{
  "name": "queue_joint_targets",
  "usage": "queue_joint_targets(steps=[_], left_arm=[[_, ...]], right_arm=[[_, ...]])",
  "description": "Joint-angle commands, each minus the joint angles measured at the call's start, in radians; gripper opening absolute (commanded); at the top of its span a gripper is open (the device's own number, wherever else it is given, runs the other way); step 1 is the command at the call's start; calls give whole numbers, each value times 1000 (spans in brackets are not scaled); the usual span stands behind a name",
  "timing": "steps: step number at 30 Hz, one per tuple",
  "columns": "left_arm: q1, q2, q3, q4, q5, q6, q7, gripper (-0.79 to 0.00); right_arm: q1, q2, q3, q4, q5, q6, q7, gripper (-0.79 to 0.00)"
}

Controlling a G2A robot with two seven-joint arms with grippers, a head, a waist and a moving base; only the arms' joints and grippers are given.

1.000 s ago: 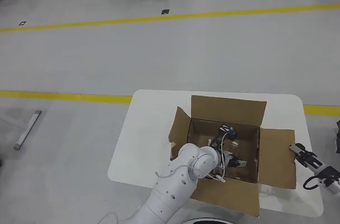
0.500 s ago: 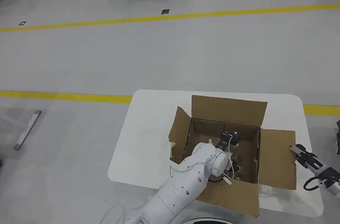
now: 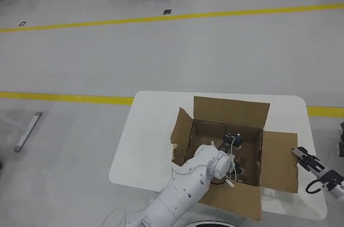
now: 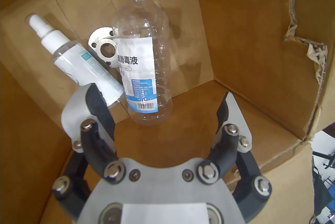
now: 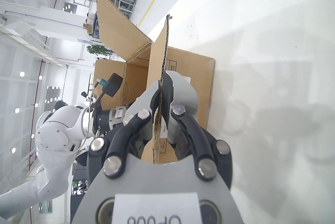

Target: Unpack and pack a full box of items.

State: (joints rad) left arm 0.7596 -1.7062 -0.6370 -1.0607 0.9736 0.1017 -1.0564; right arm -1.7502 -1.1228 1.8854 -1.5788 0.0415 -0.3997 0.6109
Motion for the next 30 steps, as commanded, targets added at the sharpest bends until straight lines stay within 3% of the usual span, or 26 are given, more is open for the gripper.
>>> queue_joint_targets(steps=[1,10,19,20,22,26,30], left_arm=[[3,-3,10,4,15,3,11,0],[-43,-47,53,108,32,109,12,0],[-80,-89,89,197,34,103,28,0],[-83,-93,94,209,39,103,29,-68],[-91,-103,105,232,52,112,26,-277],[-99,-120,109,269,43,119,30,-228],[-104,-132,108,303,36,113,42,-249]], right_arm=[[0,1,0,-2,-1,-1,-1,-785],[-4,4,5,-1,9,-6,4,-785],[-4,5,-6,4,5,-9,2,-785],[-4,5,-7,4,6,-10,3,-785],[-3,6,-9,4,6,-9,4,-785],[-2,7,-12,4,5,-10,5,-785],[-2,7,-16,2,3,-10,4,-785]])
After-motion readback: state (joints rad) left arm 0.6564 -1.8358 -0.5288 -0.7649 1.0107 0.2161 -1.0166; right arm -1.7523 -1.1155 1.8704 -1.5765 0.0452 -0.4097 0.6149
